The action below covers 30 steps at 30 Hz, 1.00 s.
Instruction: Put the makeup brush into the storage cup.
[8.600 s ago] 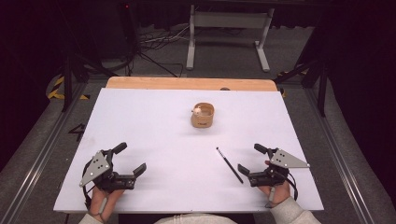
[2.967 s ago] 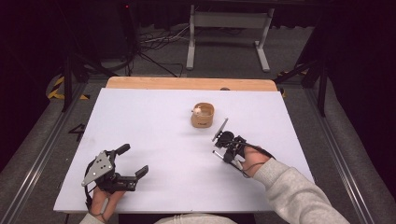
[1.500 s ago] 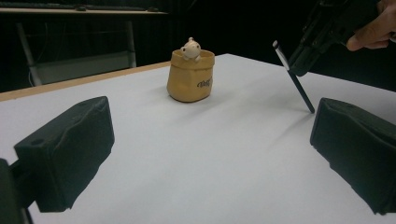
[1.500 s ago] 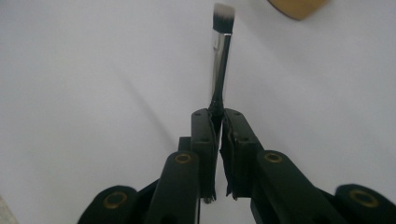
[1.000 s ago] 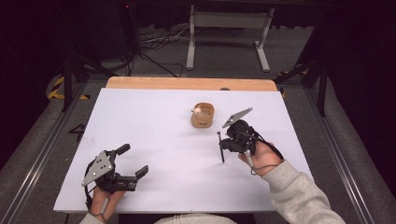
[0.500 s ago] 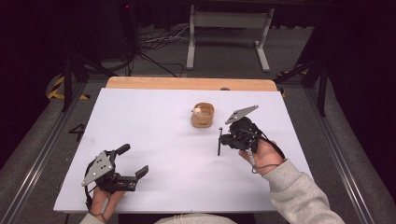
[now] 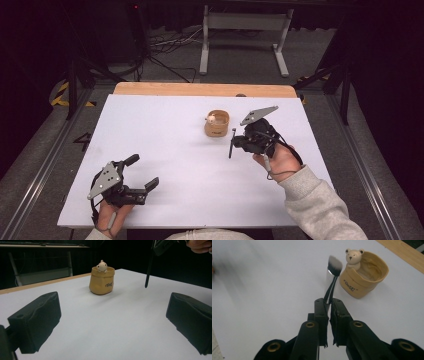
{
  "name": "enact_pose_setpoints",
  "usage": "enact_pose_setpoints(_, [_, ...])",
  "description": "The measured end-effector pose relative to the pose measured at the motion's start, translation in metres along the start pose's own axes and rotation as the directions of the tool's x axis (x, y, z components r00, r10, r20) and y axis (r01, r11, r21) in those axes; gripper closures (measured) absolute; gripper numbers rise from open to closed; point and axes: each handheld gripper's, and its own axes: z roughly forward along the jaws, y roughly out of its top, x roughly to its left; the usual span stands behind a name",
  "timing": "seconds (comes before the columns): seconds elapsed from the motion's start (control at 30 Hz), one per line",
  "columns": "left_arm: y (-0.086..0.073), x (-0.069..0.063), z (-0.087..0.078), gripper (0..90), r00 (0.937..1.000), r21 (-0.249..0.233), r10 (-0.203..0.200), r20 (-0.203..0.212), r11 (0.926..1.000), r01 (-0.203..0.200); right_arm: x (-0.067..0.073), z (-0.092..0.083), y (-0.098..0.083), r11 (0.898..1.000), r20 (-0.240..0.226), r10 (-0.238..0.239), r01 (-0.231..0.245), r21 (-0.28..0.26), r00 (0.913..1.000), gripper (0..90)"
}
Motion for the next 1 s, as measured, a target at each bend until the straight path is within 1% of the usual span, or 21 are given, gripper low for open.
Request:
enact_pose_setpoints(0.13, [0.0,0.0,0.0,0.4,1.0,-0.002,-0.001,-0.001,1.0,0.001,-0.002,-0.001,0.006,1.0,0.002,0.001,-0.001,-0.017,1.0,84.7])
enact_pose_setpoints(0.3, [0.0,0.0,0.0,0.4,1.0,-0.004,-0.002,-0.002,1.0,0.002,-0.009,-0.003,0.014,0.999,0.014,0.018,-0.017,-0.043,0.9997,84.7])
enact_pose_setpoints(0.37, [0.0,0.0,0.0,0.4,1.0,-0.003,-0.002,-0.001,1.0,0.002,-0.011,-0.003,0.016,0.999,0.017,0.014,-0.013,-0.052,0.9998,84.7])
enact_pose_setpoints(0.43, [0.0,0.0,0.0,0.4,1.0,-0.003,-0.002,-0.002,1.0,0.002,-0.014,-0.002,0.02,0.998,0.027,0.021,-0.019,-0.06,0.9994,84.7])
enact_pose_setpoints(0.5, [0.0,0.0,0.0,0.4,1.0,-0.003,-0.003,-0.002,1.0,0.003,-0.016,-0.001,0.022,0.998,0.029,0.024,-0.022,-0.066,0.9993,84.7])
enact_pose_setpoints(0.67, [0.0,0.001,0.0,0.4,1.0,-0.004,-0.004,-0.003,1.0,0.004,-0.024,0.001,0.027,0.994,0.044,0.045,-0.04,-0.103,0.998,84.7])
enact_pose_setpoints(0.77, [0.0,0.001,0.0,0.4,1.0,-0.005,-0.005,-0.005,1.0,0.005,-0.027,0.002,0.03,0.991,0.055,0.047,-0.04,-0.126,0.9974,84.6])
enact_pose_setpoints(0.8, [0.0,0.001,0.0,0.4,1.0,-0.003,-0.006,-0.003,1.0,0.006,-0.027,0.001,0.031,0.99,0.056,0.054,-0.047,-0.131,0.9969,84.7])
enact_pose_setpoints(1.0, [0.0,0.001,-0.001,0.4,1.0,-0.005,-0.007,-0.004,1.0,0.007,-0.029,0.001,0.039,0.986,0.068,0.054,-0.042,-0.164,0.9962,84.6])
